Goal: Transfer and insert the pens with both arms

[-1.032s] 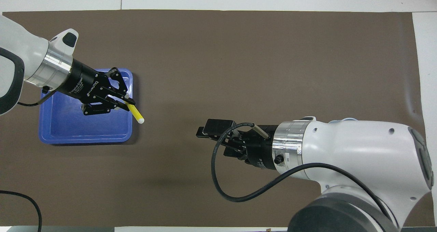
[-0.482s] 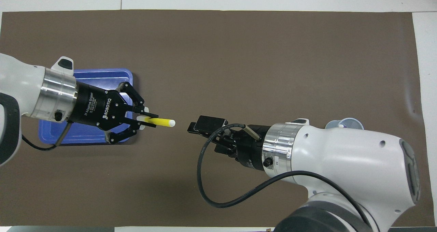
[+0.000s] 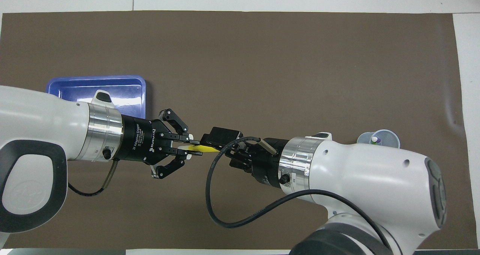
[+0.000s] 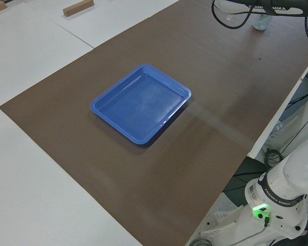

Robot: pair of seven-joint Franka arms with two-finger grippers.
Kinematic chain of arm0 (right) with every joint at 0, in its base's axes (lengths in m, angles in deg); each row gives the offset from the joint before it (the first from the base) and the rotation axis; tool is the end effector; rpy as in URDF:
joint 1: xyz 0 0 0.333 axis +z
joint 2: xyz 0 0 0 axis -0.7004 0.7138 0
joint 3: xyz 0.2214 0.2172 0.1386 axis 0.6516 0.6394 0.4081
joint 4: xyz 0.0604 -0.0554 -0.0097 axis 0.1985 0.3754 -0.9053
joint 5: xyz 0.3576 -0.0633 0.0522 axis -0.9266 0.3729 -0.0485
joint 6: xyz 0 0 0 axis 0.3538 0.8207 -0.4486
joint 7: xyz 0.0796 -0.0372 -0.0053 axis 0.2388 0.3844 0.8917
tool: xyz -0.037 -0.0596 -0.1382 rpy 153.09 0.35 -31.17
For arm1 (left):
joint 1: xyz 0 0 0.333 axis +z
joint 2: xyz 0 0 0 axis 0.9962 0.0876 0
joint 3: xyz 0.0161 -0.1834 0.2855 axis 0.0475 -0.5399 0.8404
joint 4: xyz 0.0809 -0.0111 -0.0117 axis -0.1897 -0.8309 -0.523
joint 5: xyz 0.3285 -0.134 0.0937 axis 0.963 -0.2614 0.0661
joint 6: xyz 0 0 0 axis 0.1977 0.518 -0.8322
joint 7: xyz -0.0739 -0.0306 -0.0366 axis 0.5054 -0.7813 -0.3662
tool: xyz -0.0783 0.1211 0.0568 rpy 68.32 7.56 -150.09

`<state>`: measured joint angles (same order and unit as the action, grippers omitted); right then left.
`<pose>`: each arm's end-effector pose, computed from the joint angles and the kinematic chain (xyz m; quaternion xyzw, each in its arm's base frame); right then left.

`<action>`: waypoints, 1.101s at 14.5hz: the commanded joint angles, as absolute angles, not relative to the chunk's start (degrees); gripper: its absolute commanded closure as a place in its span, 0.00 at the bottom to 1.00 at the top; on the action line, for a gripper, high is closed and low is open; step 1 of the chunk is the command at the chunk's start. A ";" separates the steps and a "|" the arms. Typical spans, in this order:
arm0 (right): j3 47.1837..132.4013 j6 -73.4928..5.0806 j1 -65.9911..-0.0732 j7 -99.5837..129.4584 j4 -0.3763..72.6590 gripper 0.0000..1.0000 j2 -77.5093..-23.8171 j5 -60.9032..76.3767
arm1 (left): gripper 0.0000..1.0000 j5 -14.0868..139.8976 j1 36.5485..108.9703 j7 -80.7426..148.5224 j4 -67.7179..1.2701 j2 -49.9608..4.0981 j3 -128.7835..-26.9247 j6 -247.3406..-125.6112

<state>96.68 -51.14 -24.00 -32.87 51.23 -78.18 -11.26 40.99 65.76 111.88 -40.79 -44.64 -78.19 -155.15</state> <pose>0.4110 0.3408 0.5766 -0.8800 0.2491 0.0270 0.4036 0.4094 -0.2699 0.5547 0.6846 0.6225 -0.3124 0.2151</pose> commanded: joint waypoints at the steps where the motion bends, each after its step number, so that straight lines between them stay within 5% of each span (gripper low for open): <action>1: 96.92 -52.66 -24.07 -31.21 51.22 0.12 -77.69 -9.84 | 1.00 39.61 64.59 113.81 -43.64 -46.79 -77.64 -156.81; 5: 96.92 -52.23 -23.98 -31.21 51.22 0.13 -77.69 -9.75 | 1.00 39.26 64.41 114.69 -43.73 -46.79 -77.73 -157.87; 10: 96.92 -51.96 -24.07 -30.94 51.22 0.54 -77.69 -9.66 | 1.00 38.56 64.06 114.86 -43.73 -46.79 -77.64 -158.04; 13: 96.83 -51.87 -24.24 -30.85 51.22 0.90 -77.61 -9.66 | 1.00 38.47 64.06 114.95 -43.73 -46.79 -77.64 -158.31; 16: 96.83 -51.78 -24.24 -30.85 51.22 1.00 -77.61 -9.66 | 1.00 38.47 64.06 114.95 -43.73 -46.79 -77.73 -158.39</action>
